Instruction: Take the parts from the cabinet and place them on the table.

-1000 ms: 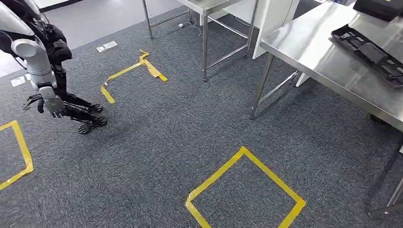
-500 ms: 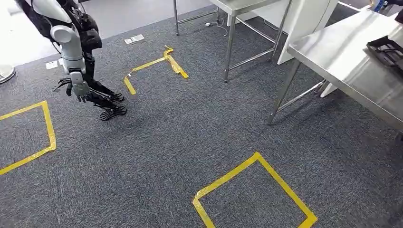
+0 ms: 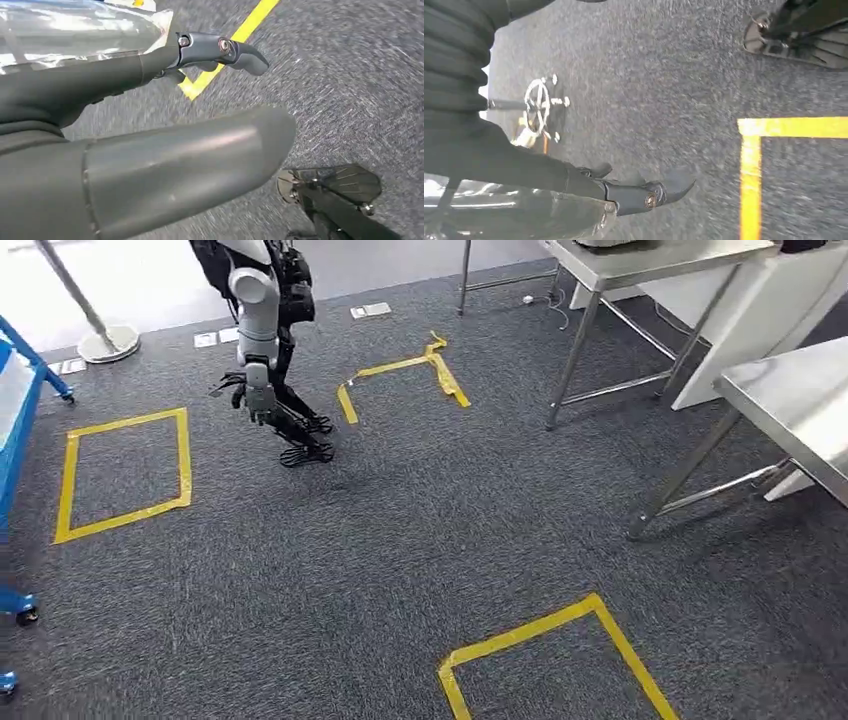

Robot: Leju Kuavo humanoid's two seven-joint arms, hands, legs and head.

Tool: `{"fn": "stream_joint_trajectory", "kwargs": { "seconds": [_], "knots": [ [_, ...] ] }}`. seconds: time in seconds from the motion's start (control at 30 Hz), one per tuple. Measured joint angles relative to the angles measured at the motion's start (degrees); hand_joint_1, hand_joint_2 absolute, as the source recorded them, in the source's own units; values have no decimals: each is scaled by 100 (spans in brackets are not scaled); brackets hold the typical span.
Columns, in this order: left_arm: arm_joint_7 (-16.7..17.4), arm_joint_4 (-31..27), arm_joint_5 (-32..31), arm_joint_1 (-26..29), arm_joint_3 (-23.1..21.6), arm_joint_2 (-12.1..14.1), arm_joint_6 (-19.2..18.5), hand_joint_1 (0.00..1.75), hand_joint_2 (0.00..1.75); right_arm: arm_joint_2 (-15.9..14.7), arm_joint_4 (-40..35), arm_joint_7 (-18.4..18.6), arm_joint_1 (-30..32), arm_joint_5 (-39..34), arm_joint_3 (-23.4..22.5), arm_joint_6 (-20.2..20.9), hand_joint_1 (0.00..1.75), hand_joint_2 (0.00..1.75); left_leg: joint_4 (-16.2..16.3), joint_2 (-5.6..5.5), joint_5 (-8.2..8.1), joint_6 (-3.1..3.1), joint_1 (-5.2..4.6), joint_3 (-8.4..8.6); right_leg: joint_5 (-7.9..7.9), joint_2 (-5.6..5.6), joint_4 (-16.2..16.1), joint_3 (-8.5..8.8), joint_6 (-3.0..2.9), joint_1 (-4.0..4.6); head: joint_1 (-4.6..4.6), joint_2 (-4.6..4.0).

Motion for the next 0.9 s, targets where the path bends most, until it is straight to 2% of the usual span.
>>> {"fn": "stream_joint_trajectory", "kwargs": {
  "seconds": [0.03,0.1,0.13,0.17,0.2,0.23,0.27,0.3,0.33,0.37,0.4,0.43,0.47,0.5,0.53,0.57,0.63,0.67,0.8,0.87,0.9],
  "knots": [
    [-7,0,44,2,9,5,-35,0,0,0,0,-2,-7,-2,2,0,0,175,-13,-65,8,-39,-2,-18,26,-123,-1,-12,-68,14,-1,0],
    [-9,2,75,27,19,20,-127,0,0,-2,-2,-2,-42,-15,4,2,0,175,-44,-191,50,-108,32,-40,31,-240,8,27,-138,66,-5,0],
    [-9,2,88,45,22,33,-159,0,0,0,-2,0,-37,-15,4,4,0,175,-46,-269,74,-149,24,-74,65,-324,-32,55,-185,39,-9,-2],
    [-9,0,103,55,22,46,-175,0,0,9,-2,2,-43,-17,7,4,0,175,45,-103,1,-148,36,-116,105,-422,-77,61,-238,-42,-18,0],
    [-11,-7,110,53,22,42,-184,0,0,7,-2,4,-28,-17,7,4,0,175,251,245,-180,-168,-1,-217,111,-482,-92,56,-269,-22,-35,0],
    [-11,-11,116,42,24,48,-186,0,0,7,0,7,-15,-17,7,4,0,175,651,452,-432,-195,12,-411,97,-569,-91,59,-293,-13,-55,0],
    [-11,-11,123,31,26,55,-210,0,0,7,0,9,0,-20,7,9,0,175,1101,551,-646,-216,28,-623,91,-665,-90,64,-302,3,-40,0],
    [-15,-13,142,31,33,57,-269,0,0,5,0,18,7,-26,7,35,0,175,1529,589,-807,-241,43,-830,82,-770,-89,59,-310,18,-44,-2],
    [-17,-15,175,36,42,55,-344,0,0,0,0,31,6,-33,7,68,0,175,1738,611,-836,-262,63,-932,78,-850,-88,48,-314,19,-46,-2],
    [-22,-17,191,59,48,57,-433,0,0,-2,0,42,-4,-33,7,103,0,175,1665,640,-719,-285,96,-890,71,-936,-88,37,-318,18,-44,-2],
    [-24,-20,215,71,50,61,-499,0,0,0,0,48,-11,-33,7,114,0,175,1339,673,-520,-304,126,-712,57,-1012,-86,42,-326,12,-51,-2],
    [-28,-20,241,73,52,70,-551,0,0,7,0,48,-14,-33,9,129,0,175,848,753,-298,-326,152,-427,30,-1082,-85,61,-293,1,-46,0],
    [-39,-20,252,67,59,74,-593,0,0,9,0,48,-15,-33,11,131,0,175,370,938,-147,-340,169,-137,5,-1143,-69,90,-265,-1,-48,-2],
    [-55,-35,256,51,63,68,-634,0,0,-4,0,48,-12,-33,11,129,0,175,96,1236,-152,-337,160,32,-26,-1192,-47,130,-218,38,-57,-2],
    [-65,-39,284,32,74,81,-677,0,0,-6,0,48,-6,-31,11,129,0,175,84,1141,-129,-269,134,26,-78,-1255,-16,119,-168,81,-37,0],
    [-85,-39,289,28,92,85,-706,0,0,-6,-2,57,-20,-26,13,129,0,175,96,1074,-136,-221,98,14,-74,-1316,-23,143,-137,66,-1,0],
    [-96,-39,295,47,109,103,-752,0,0,-4,-2,63,-73,-22,17,127,0,175,79,925,-128,-132,47,-22,-80,-1456,-51,237,-76,38,-11,0],
    [-98,-39,300,49,113,105,-765,0,0,0,-11,66,-85,-15,20,122,0,175,41,873,-94,-79,64,8,-102,-1439,-42,243,-38,64,-3,-2],
    [-98,-39,300,49,113,105,-765,0,0,0,-11,66,-85,-15,20,122,0,175,41,873,-94,-79,64,8,-102,-1439,-42,243,-38,64,-3,-2],
    [-98,-39,302,51,114,105,-767,0,0,2,-11,68,-84,-15,22,122,0,175,27,867,-81,-59,93,14,-120,-1381,-23,212,-23,50,-5,0],
    [-105,-39,306,57,129,103,-787,0,0,9,-11,77,-81,-13,24,122,0,175,9,810,-59,-23,83,8,-242,-990,141,143,-38,12,11,-2]
  ]
}}
